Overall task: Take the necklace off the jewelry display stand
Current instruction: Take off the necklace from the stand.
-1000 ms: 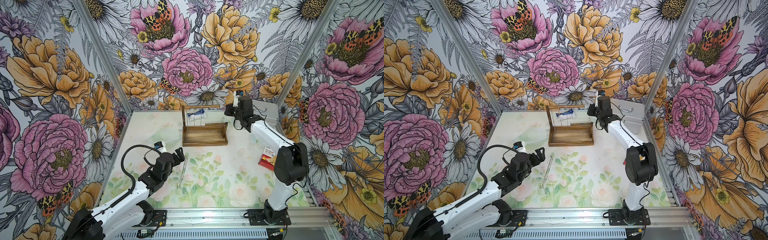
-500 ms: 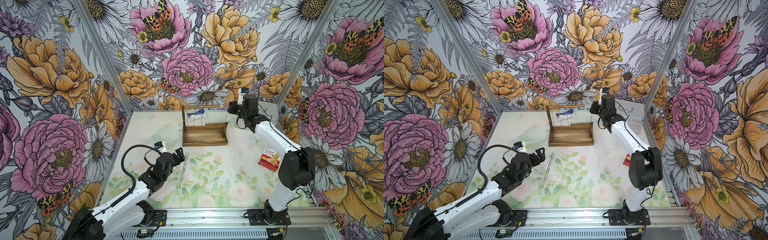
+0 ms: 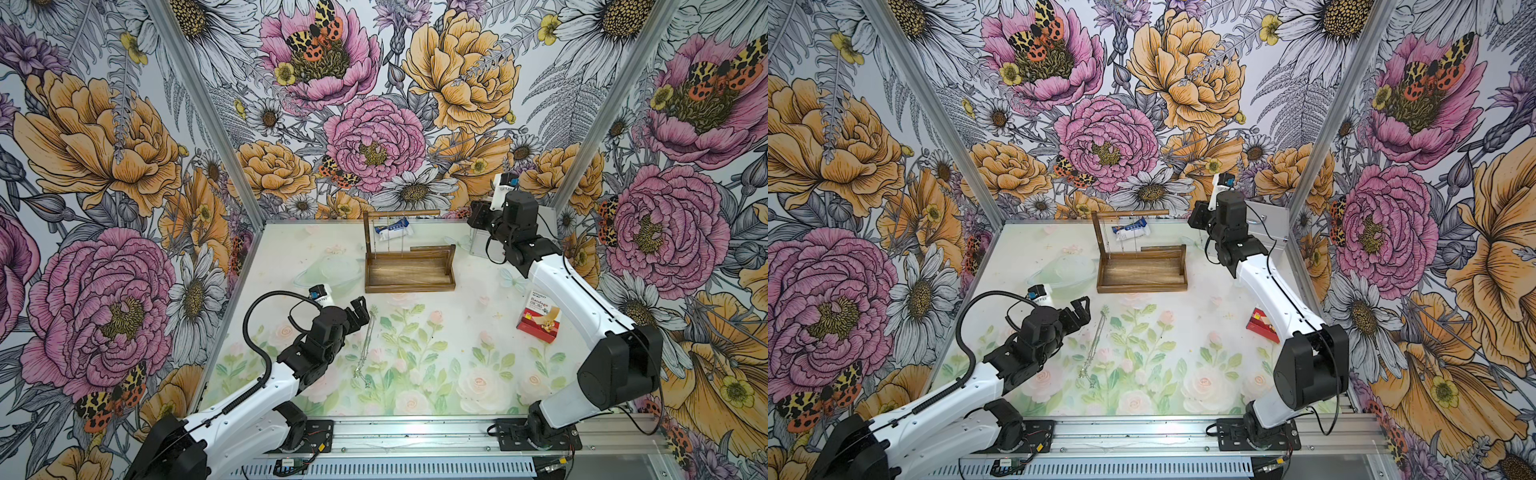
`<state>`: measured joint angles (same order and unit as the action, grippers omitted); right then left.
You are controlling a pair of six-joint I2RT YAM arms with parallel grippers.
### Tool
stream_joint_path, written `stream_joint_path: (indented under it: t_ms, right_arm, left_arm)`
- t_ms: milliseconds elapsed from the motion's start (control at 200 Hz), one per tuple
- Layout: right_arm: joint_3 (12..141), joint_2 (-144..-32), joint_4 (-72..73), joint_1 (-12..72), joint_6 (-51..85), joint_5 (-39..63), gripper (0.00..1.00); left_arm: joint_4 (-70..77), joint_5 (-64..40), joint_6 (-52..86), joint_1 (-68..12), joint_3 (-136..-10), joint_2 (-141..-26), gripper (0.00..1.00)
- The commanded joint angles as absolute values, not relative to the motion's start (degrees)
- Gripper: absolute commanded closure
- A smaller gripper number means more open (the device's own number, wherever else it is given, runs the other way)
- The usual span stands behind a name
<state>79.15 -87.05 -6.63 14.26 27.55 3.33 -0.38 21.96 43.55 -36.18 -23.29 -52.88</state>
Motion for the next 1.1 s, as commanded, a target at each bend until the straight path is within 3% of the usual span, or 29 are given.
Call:
stream_joint_path:
  t_ms: [0,696,1096]
  right_arm:
    - [76.4,-82.8,-5.6,14.1,28.0,5.0,1.00]
    - [62.2,-66.9,-7.7,19.3,20.7,22.6,1.00]
    - [54.7,-65.5,-6.3,28.2,16.2,22.1,1.00]
  left_arm:
    - [1.9,20.7,42.9,-35.5,-22.7,-52.1,0.01]
    - [3.6,18.9,41.5,-35.5,-22.2,-52.1,0.01]
    - [3.7,17.9,41.1,-35.3,-22.8,-52.8,0.01]
